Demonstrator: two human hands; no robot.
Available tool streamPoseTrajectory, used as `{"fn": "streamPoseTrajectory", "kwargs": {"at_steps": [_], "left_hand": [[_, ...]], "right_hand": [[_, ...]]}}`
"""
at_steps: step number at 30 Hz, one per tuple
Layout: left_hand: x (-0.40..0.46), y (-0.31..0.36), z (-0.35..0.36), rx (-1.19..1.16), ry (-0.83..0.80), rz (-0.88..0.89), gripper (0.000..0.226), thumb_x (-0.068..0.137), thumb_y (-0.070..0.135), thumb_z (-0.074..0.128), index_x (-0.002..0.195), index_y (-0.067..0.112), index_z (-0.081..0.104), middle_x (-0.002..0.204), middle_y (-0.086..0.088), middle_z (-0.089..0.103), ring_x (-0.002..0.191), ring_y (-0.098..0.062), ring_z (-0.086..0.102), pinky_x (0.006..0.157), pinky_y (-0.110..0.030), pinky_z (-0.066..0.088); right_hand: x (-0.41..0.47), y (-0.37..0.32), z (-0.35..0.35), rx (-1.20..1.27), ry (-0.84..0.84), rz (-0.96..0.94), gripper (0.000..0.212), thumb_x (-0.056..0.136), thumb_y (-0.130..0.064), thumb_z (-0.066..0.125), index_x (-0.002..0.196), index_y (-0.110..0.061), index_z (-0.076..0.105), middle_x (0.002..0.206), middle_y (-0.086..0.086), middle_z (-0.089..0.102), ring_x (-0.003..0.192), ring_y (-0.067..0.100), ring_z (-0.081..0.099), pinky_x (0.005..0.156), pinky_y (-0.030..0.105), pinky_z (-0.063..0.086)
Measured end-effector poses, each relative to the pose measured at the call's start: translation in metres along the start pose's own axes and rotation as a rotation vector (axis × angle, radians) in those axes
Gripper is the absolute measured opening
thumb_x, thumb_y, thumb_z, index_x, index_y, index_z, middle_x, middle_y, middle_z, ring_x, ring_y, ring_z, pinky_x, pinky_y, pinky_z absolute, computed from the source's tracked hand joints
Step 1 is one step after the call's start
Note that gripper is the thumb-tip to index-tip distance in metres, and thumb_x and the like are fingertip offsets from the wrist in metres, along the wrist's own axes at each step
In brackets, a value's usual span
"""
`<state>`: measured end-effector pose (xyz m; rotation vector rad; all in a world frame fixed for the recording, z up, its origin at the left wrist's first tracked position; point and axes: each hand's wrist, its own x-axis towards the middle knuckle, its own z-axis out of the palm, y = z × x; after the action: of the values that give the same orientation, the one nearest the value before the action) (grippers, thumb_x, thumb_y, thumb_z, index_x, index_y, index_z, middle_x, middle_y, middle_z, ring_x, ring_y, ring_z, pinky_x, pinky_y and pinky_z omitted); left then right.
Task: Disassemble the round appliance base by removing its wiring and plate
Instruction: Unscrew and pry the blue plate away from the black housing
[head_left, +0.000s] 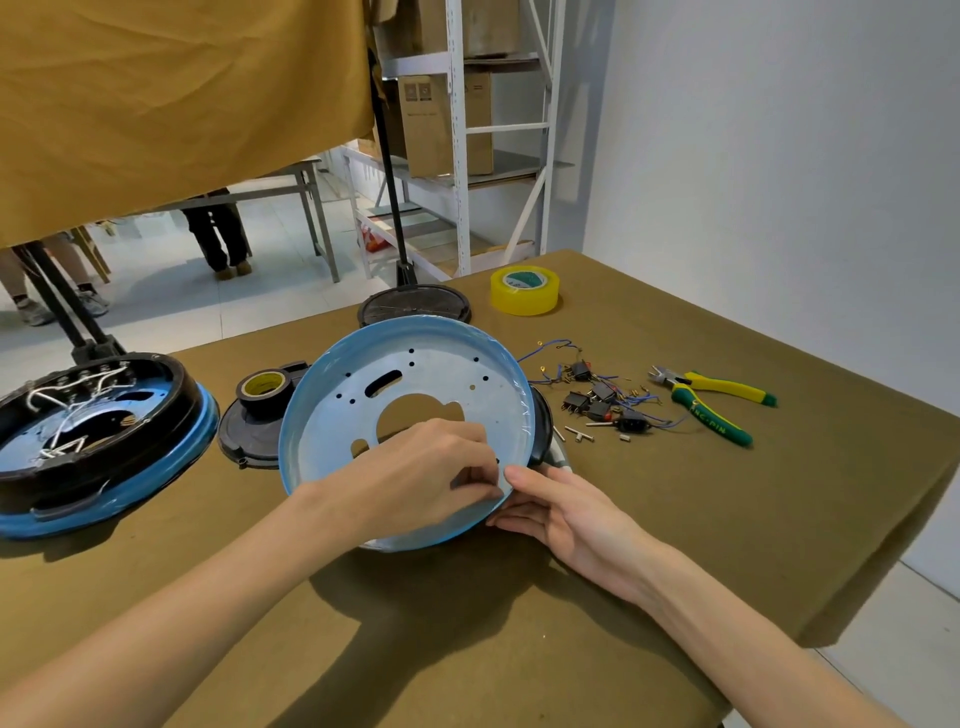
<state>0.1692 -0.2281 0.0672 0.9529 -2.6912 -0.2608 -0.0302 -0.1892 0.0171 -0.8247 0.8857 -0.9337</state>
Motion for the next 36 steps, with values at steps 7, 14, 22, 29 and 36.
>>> {"fn": "streamPoseTrajectory", "kwargs": {"at_steps": [7,14,22,29,36], "left_hand": [[-0.0025,0.0003,0.0019,-0.119,0.018,-0.033,0.017,0.096,0.026,0.070,0.112,0.028,0.077,0.098,0.017,0.061,0.088,-0.002,0.061,0.077,-0.020,0.054],[0.0005,-0.0047,0.0040,-0.072,0.045,-0.066,0.020,0.092,0.041,0.071,0.096,0.023,0.077,0.090,0.014,0.061,0.080,-0.005,0.058,0.070,-0.022,0.052],[-0.0066,-0.0078,0.0021,-0.159,0.055,-0.040,0.014,0.093,0.027,0.074,0.105,0.028,0.082,0.095,0.017,0.065,0.090,-0.003,0.061,0.079,-0.022,0.054],[-0.0072,-0.0048,0.0057,-0.125,0.063,-0.028,0.014,0.095,0.036,0.070,0.108,0.030,0.071,0.091,0.018,0.059,0.087,-0.006,0.058,0.072,-0.022,0.053],[-0.0065,-0.0029,0.0059,-0.079,0.090,-0.046,0.016,0.094,0.039,0.071,0.098,0.024,0.076,0.091,0.013,0.063,0.083,-0.007,0.059,0.072,-0.029,0.055]], "right_hand": [[-0.0009,-0.0012,-0.0004,-0.002,-0.005,0.006,0.056,0.082,-0.030,0.074,0.130,-0.004,0.061,0.117,0.019,0.073,0.110,0.030,0.069,0.099,0.039,0.056],[-0.0015,-0.0015,-0.0004,0.012,0.003,0.023,0.056,0.082,-0.028,0.074,0.131,-0.004,0.061,0.119,0.019,0.072,0.114,0.031,0.068,0.100,0.038,0.055],[-0.0018,-0.0016,0.0004,-0.002,0.001,0.026,0.059,0.082,-0.028,0.073,0.133,-0.002,0.059,0.123,0.021,0.070,0.120,0.034,0.065,0.104,0.041,0.053],[-0.0021,-0.0012,0.0029,-0.004,0.011,0.009,0.058,0.083,-0.028,0.071,0.133,0.000,0.060,0.124,0.025,0.068,0.112,0.032,0.066,0.101,0.040,0.054],[-0.0005,-0.0010,0.0000,0.010,-0.001,0.015,0.059,0.081,-0.028,0.073,0.131,0.000,0.060,0.122,0.023,0.070,0.116,0.035,0.065,0.103,0.040,0.054]]}}
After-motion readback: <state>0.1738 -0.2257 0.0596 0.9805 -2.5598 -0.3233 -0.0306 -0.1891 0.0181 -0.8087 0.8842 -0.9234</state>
